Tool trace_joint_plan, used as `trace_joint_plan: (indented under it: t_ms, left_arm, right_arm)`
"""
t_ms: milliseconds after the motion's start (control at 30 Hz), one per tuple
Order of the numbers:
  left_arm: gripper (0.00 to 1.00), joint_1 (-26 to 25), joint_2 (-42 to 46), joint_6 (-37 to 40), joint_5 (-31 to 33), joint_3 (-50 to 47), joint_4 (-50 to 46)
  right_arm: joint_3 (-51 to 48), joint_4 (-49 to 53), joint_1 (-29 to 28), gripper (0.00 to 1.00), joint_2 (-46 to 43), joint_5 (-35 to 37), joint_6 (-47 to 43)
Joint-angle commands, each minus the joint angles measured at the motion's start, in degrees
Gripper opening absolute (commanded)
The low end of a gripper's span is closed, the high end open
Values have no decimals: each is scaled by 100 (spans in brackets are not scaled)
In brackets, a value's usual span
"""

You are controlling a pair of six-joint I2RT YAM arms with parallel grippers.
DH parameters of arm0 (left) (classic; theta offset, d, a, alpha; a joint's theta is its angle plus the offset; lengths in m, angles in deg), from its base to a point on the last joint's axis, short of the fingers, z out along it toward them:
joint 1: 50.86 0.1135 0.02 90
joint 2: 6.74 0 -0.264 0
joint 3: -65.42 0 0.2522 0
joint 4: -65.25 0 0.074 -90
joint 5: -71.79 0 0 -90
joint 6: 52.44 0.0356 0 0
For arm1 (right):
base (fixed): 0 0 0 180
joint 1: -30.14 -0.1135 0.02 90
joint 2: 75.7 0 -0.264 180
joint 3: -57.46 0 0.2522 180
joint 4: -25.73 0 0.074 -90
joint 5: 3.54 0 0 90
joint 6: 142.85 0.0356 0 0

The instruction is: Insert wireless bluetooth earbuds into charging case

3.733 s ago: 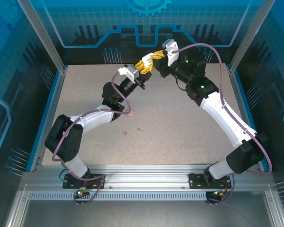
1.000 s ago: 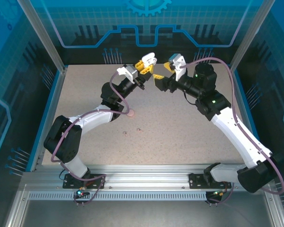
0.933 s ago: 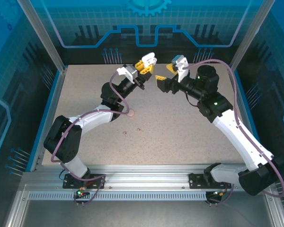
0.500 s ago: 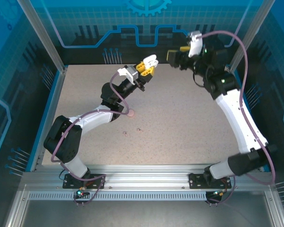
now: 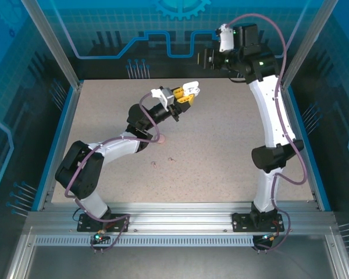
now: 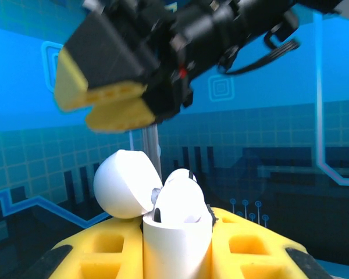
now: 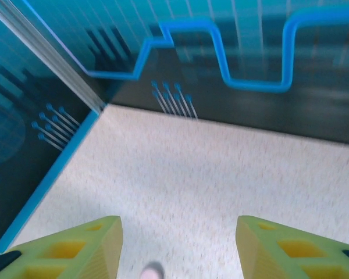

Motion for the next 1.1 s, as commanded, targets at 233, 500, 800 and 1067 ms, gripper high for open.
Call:
trace_joint_plan:
  t_ms: [233,500,800,1067]
  left_arm:
    - [0,-120,-150,-105,-222,-12,60]
    - [0,-145,-234,-70,-122,100,55]
    - [0,-144,-310,-73,-73,208,2]
    - [0,-243,-465,-305,135,107,-416]
  right_arm:
    - [-212,587,-60,50,189,-546,66]
    - [-1004,690,-382,47,-288,-441,-318]
    - [-3012,-129,-547,45,-1785,107,-141]
    - [-4895,-1438,390,54,-3028,1481,1403]
